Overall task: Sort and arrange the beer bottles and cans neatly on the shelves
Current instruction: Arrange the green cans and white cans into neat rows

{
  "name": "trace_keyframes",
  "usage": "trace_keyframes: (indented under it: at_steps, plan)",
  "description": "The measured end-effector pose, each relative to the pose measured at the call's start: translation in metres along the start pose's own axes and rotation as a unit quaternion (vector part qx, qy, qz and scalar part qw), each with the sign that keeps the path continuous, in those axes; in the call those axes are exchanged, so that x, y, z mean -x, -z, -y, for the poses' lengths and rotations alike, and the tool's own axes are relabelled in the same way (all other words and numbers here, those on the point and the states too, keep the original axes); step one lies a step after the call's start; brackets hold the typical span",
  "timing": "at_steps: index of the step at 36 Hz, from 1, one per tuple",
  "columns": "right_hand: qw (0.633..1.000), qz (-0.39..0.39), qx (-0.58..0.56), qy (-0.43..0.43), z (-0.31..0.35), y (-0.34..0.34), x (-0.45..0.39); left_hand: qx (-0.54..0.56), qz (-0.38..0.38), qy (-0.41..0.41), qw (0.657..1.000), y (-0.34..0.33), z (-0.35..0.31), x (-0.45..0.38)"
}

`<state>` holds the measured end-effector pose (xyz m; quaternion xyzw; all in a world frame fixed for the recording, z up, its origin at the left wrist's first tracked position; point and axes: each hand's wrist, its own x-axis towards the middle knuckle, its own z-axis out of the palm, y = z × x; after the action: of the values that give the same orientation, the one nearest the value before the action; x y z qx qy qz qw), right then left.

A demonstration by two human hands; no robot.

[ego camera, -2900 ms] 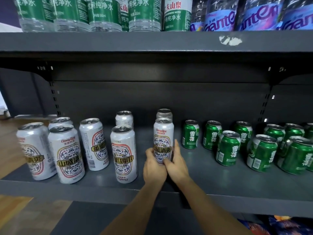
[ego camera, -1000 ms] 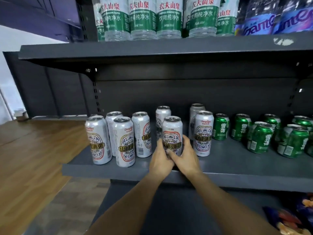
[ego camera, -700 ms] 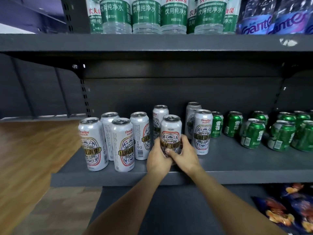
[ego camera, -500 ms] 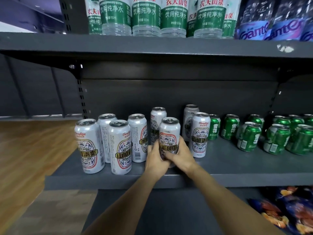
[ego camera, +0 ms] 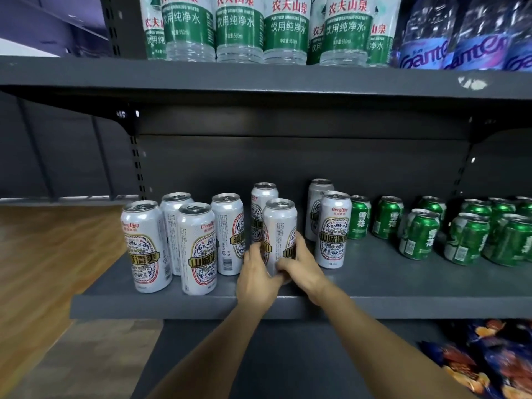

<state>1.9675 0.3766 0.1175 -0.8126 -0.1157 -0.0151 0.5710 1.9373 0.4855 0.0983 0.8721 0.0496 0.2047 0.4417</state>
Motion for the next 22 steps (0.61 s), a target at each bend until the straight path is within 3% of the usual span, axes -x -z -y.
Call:
trace_keyframes:
  at_steps: [7,11,14,17,19,22]
  plan:
    - [0.999,-0.026,0.037,0.021,-0.017,0.0,-0.013,0.045,0.024,0.025,0.998,0.004,0.001,-0.006]
    - [0.996,-0.036,0.067,0.041,-0.021,-0.003,-0.018,0.011,0.004,0.029,1.0,-0.002,-0.001,-0.007]
    - [0.999,-0.033,-0.016,0.028,-0.015,0.003,-0.017,-0.005,-0.011,0.044,0.999,-0.005,-0.005,-0.008]
    - [0.987,-0.095,-0.125,0.014,-0.011,0.009,-0.018,0.008,-0.01,0.067,0.998,-0.005,-0.007,-0.012]
    - [0.983,-0.138,-0.118,0.015,-0.01,0.009,-0.023,0.008,-0.001,0.071,0.997,-0.003,-0.008,-0.015]
    - [0.984,-0.142,-0.11,0.009,-0.007,0.005,-0.033,0.023,0.013,0.056,0.998,-0.001,-0.007,-0.017]
